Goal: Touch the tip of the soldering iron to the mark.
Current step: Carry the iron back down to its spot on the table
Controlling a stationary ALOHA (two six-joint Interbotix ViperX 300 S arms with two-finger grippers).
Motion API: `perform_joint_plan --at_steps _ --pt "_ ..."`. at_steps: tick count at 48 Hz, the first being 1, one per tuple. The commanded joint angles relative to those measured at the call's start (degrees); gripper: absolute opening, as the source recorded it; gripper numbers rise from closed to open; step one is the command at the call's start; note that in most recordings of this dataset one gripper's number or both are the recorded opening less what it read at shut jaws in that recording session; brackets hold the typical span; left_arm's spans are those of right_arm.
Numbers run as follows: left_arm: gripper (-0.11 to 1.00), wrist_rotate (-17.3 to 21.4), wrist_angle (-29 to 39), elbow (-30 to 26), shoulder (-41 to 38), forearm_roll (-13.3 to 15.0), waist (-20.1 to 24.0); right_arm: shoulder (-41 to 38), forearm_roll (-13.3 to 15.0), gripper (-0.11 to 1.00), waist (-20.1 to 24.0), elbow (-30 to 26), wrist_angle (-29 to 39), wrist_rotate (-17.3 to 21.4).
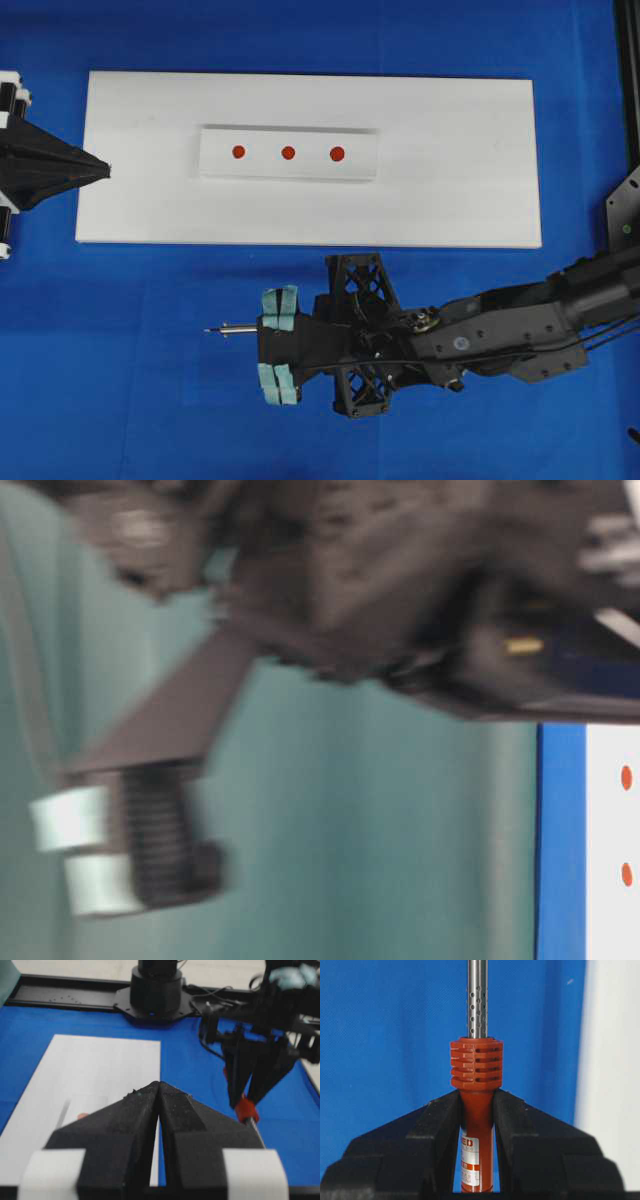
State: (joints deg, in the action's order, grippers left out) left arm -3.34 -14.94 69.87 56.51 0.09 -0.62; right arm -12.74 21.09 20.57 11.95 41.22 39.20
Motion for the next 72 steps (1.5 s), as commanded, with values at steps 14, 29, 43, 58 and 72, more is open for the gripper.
perform_joint_plan --at_steps 14,29,43,58,72 --pt "0.00 0.0 -0.3 -0.6 -0.3 -0.2 -0.2 -1.8 -0.3 0.06 -0.5 6.9 -16.2 7.6" --pt "0.00 -0.1 -0.3 -0.6 -0.3 -0.2 -0.2 -4.4 -0.4 0.06 -1.7 7.4 -18.3 8.1" --pt "0.00 0.0 -0.3 -0.6 -0.4 -0.2 -0.2 -4.9 -0.4 0.06 -2.0 8.0 -19.2 7.9" --pt "0.00 0.0 -0.3 -0.6 -0.3 -0.2 -0.2 -4.9 -0.3 0.07 -1.4 7.7 -21.4 7.5" --pt "0.00 -0.1 -0.3 -0.6 -0.3 -0.1 -0.2 -4.9 -0.3 0.66 -1.1 7.4 -21.3 8.1"
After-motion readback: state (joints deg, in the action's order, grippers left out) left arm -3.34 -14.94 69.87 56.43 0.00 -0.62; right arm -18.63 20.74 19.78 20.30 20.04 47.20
